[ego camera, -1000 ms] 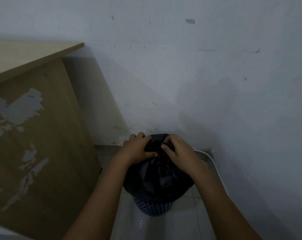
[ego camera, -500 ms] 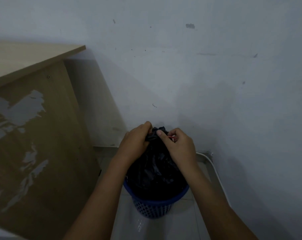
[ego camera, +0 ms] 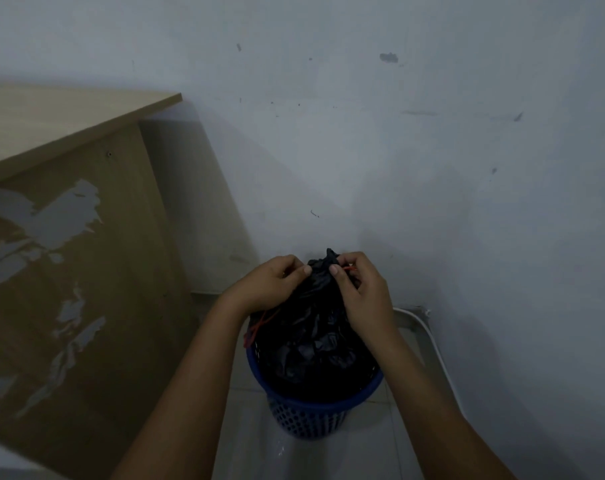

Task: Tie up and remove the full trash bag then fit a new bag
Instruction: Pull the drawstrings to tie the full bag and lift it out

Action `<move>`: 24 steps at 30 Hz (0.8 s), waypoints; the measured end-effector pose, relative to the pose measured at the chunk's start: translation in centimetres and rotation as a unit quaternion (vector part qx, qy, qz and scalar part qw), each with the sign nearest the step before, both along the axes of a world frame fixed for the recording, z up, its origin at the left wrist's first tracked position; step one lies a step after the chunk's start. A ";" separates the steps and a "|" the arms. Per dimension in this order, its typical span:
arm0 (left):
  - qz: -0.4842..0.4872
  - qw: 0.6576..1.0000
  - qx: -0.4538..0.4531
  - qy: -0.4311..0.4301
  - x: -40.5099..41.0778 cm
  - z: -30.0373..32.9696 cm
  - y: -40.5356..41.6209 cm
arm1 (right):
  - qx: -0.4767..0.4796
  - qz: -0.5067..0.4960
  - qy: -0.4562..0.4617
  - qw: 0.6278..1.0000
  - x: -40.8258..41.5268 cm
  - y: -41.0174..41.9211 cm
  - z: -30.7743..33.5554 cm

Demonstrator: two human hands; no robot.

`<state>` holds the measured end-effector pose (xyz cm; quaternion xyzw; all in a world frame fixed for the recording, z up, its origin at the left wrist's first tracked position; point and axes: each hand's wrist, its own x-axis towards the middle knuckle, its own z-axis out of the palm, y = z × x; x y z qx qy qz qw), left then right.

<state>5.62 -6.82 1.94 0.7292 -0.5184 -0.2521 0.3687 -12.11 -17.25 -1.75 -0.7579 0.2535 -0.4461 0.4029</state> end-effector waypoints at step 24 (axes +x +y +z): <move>0.233 0.967 -0.002 -0.102 -0.4 -1.1 -0.6 | 0.082 0.019 0.087 0.993 0.7 0.7 -1.1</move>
